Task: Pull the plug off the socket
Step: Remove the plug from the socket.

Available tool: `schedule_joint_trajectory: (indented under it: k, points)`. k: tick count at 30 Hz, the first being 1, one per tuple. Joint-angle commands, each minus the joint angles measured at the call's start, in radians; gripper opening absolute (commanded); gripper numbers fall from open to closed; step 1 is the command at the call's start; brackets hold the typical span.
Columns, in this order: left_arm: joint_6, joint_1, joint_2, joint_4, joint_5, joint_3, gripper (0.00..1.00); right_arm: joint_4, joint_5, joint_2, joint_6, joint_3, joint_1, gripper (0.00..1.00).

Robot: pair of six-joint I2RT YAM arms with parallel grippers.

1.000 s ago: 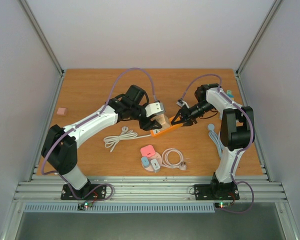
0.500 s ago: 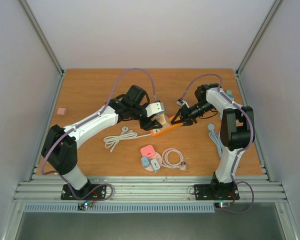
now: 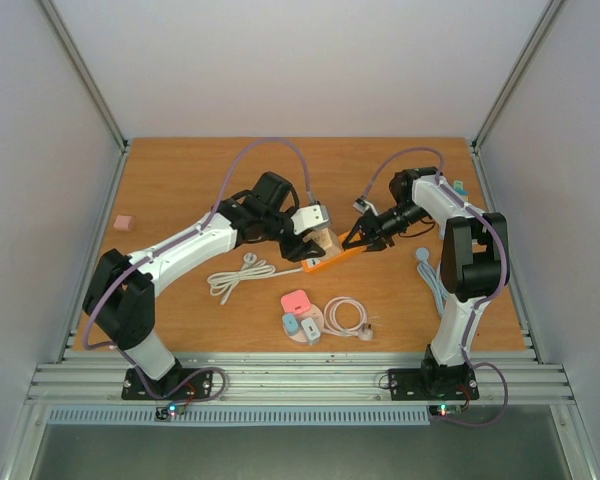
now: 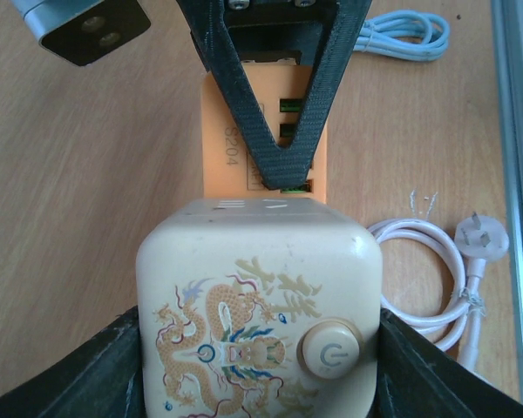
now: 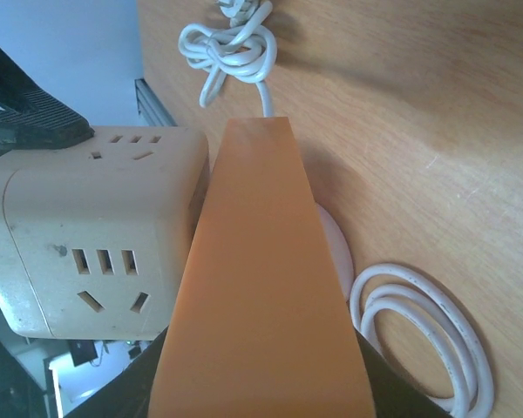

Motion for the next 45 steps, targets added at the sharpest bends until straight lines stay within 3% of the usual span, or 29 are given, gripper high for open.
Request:
schedule_joint_trajectory:
  k: [1, 6, 20, 26, 36, 45]
  points:
    - [-0.005, 0.007, -0.003, -0.069, 0.217, 0.031, 0.00, 0.049, -0.029, -0.016, 0.002, 0.015, -0.010, 0.01]
    - [0.006, 0.014, -0.006, -0.057, 0.206, 0.018, 0.00, 0.041, -0.040, -0.016, -0.005, 0.018, -0.011, 0.01]
    - [0.037, -0.039, -0.031, 0.041, -0.040, -0.039, 0.00, 0.045, -0.029, -0.003, 0.006, 0.017, -0.019, 0.01]
    - [0.036, -0.040, -0.028, -0.008, 0.004, -0.007, 0.00, 0.049, -0.018, -0.002, 0.011, 0.016, -0.019, 0.01]
    - [-0.015, 0.036, 0.000, -0.072, 0.220, 0.041, 0.00, 0.052, -0.014, -0.005, 0.011, 0.015, -0.019, 0.01]
    - [-0.012, 0.023, -0.048, 0.025, 0.095, -0.024, 0.00, 0.057, -0.004, 0.002, 0.022, 0.015, -0.019, 0.01]
